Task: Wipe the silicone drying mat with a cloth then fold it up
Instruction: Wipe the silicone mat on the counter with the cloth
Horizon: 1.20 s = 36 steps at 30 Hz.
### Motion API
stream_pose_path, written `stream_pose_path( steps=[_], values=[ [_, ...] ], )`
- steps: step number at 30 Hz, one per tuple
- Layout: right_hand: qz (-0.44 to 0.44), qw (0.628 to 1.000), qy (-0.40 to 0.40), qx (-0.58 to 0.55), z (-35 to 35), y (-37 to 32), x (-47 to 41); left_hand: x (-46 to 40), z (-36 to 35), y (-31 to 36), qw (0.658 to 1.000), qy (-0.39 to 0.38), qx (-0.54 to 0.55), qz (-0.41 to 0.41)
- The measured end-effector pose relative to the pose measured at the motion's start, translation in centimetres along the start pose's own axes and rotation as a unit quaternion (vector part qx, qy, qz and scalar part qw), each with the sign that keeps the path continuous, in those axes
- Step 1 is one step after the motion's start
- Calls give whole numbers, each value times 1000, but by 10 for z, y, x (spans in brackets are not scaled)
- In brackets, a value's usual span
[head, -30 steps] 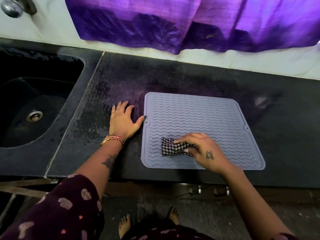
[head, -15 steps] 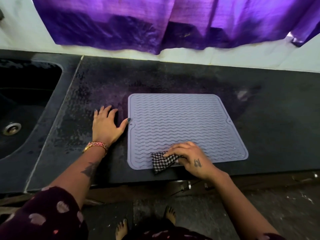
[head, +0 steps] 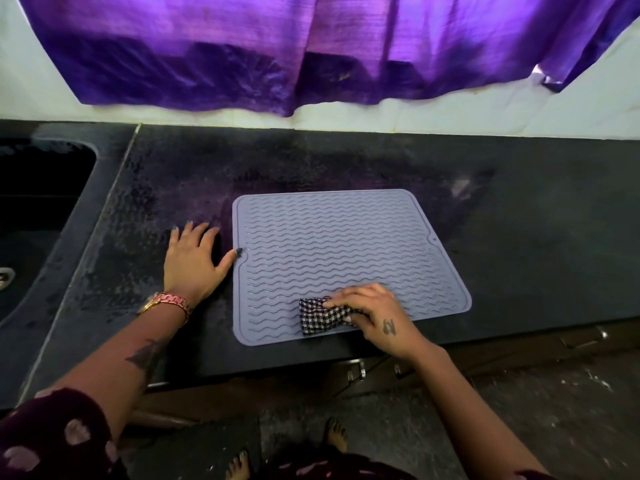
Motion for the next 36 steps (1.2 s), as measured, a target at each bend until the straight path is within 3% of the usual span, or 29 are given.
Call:
stream_pose_path(
  steps=[5, 10, 19, 29, 36],
  values=[
    [-44, 998, 37, -3, 21, 27, 2, 0, 3, -1, 1000, -5, -1, 11],
    [-104, 985, 129, 45, 30, 33, -2, -11, 8, 19, 998, -7, 60, 24],
    [-78, 977, 148, 134, 1, 20, 11, -19, -8, 104, 989, -35, 140, -43],
    [-203, 950, 203, 120, 28, 51, 1, -20, -19, 146, 982, -56, 171, -58],
    [-141, 951, 222, 164, 0, 28, 14, -9, -45, 155, 986, -66, 136, -74]
  ],
)
Point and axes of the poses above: each hand's wrist, its own x-axis away from the middle knuckle, its own z-axis out of the back of the hand, y = z × x, the point moved 2 cm from there along -x, towards the middle knuckle, and after that the axes turned 2 degrees about x, right-handed, at the moved point
